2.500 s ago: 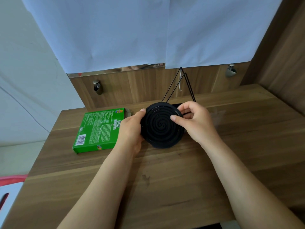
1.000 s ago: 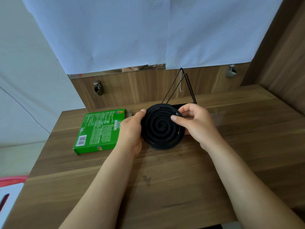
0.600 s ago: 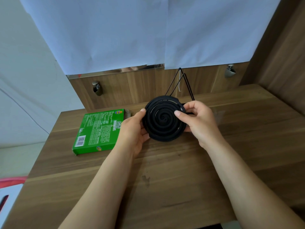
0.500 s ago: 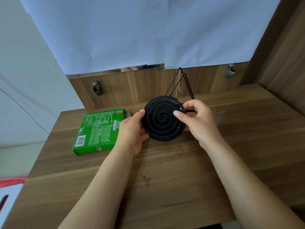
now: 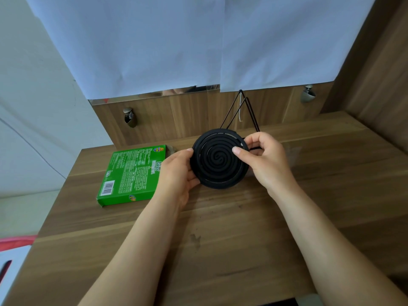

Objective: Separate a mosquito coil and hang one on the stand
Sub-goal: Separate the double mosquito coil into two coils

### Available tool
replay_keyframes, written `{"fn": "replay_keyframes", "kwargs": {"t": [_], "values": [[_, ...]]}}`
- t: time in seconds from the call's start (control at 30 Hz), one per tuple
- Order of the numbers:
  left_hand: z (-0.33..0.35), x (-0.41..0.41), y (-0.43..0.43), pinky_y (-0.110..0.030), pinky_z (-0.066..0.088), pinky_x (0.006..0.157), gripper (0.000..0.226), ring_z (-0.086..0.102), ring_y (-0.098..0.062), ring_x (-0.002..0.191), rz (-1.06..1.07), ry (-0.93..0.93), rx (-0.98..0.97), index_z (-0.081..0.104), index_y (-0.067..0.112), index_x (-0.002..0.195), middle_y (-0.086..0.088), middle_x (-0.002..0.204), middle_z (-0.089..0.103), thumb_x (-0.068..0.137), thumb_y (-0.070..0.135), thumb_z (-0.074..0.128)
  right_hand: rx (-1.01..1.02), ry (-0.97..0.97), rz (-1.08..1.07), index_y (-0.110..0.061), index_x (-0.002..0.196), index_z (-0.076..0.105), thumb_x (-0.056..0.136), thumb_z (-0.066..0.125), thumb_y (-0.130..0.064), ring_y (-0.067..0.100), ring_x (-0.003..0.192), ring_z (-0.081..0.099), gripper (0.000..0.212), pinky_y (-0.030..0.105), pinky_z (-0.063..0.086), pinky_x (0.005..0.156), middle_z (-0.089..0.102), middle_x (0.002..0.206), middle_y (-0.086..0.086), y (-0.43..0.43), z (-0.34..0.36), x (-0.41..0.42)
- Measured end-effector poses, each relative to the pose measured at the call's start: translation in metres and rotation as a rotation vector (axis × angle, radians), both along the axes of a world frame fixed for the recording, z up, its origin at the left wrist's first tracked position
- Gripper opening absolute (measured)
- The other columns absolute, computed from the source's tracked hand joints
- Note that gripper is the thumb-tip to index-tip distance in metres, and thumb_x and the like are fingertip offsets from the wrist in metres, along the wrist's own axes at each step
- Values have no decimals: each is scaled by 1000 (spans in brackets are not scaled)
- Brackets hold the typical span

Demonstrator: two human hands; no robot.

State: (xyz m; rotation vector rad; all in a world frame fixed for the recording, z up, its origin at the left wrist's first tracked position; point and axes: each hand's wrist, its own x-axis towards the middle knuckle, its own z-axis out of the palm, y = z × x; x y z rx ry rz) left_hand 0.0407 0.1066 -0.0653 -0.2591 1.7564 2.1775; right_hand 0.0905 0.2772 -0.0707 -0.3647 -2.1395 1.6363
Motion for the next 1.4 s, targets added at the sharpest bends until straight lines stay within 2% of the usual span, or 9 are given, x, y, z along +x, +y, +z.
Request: {"fn": "replay_keyframes", "kwargs": {"t": [0.13,0.23,0.47,0.57,0.8,0.9,1.13,1.3,1.4], "values": [[0,4,3,-43,60,82,21,73,-26,83,-61,103,-72,69,9,105,-7,91,77,90,24,66,0,-10,-16,-17,92,64,82,76,-21,22,87,68,16,45,59,80,69,91,1,0,-1,-1],[-1,10,3,-44,59,87,28,75,-22,87,-47,244,-205,67,12,102,-5,94,78,77,14,80,7,-1,-15,-16,92,64,82,76,-20,20,87,68,16,41,58,80,70,91,2,-1,0,0],[-4,9,3,-32,58,79,34,73,-16,85,27,311,-307,63,16,103,1,94,75,74,11,81,127,33,4,-18,86,64,79,78,-22,7,72,60,16,11,48,61,66,82,-1,-6,0,2],[-4,8,3,-29,58,76,33,74,-16,84,49,298,-287,64,17,101,0,93,75,73,10,81,154,56,20,-17,86,64,79,78,-21,8,71,59,16,11,48,62,66,81,0,-8,1,2],[-4,7,2,-41,61,78,34,74,-27,89,88,206,-186,65,13,102,-10,99,75,73,6,80,184,83,88,-19,88,62,79,77,-19,8,72,60,18,15,50,65,65,81,-4,-12,3,5],[-5,6,1,-39,61,74,34,74,-27,89,95,191,-164,66,13,102,-9,98,76,72,7,81,179,82,100,-18,90,63,78,78,-18,10,74,62,19,15,51,66,67,83,-3,-12,4,5],[-6,7,2,-45,58,88,36,73,-24,91,100,236,-225,65,12,106,-8,100,75,74,10,81,178,74,93,-17,91,65,76,79,-13,9,74,64,21,14,52,66,69,84,-3,-11,4,5],[-5,8,2,-40,59,87,39,73,-19,91,70,284,-269,65,14,109,-3,100,75,75,14,82,151,52,82,-22,97,69,81,76,-16,8,76,65,19,19,54,69,69,86,-5,-8,1,3],[-3,8,3,-40,59,86,27,74,-20,90,45,238,-183,69,12,104,-6,96,78,81,22,78,82,36,57,-21,97,71,84,73,-18,12,81,67,14,27,56,72,70,86,-4,-5,-1,2]]}}
